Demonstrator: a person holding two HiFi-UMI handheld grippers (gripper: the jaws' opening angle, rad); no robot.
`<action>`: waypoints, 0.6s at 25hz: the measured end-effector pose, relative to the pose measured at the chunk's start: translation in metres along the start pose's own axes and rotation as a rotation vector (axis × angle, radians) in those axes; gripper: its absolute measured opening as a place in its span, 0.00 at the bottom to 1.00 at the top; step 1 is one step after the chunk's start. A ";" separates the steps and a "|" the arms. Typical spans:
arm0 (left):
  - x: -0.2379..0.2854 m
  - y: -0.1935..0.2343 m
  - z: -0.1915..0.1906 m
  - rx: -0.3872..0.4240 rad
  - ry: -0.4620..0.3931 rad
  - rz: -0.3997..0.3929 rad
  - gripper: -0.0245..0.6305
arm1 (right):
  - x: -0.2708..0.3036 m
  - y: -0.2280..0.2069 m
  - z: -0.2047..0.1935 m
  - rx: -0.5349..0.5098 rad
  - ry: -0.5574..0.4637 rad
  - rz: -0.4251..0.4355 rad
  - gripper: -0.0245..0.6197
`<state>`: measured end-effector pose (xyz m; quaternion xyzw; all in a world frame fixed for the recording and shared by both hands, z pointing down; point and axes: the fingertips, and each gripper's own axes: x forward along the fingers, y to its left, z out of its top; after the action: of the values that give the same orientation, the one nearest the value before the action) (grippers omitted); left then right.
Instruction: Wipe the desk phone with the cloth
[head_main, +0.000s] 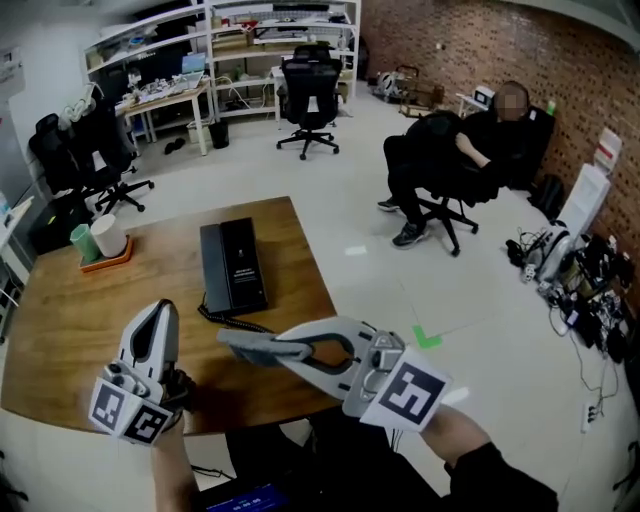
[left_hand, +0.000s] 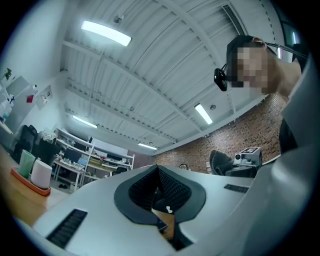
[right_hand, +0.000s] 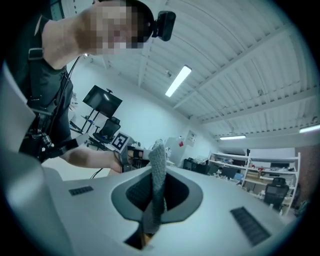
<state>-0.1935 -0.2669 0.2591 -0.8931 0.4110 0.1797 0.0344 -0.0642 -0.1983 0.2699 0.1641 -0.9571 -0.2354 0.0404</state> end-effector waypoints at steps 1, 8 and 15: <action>0.005 0.013 -0.005 -0.007 0.019 0.006 0.02 | 0.006 -0.004 -0.002 -0.019 0.001 0.009 0.08; 0.040 0.157 -0.055 -0.070 0.211 0.180 0.02 | 0.083 -0.057 -0.053 0.073 0.210 -0.017 0.08; 0.068 0.191 -0.091 -0.069 0.242 0.257 0.02 | 0.138 -0.130 -0.116 -0.033 0.418 -0.007 0.08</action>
<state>-0.2688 -0.4614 0.3368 -0.8490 0.5163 0.0881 -0.0693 -0.1382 -0.4037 0.3120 0.2119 -0.9235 -0.2118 0.2397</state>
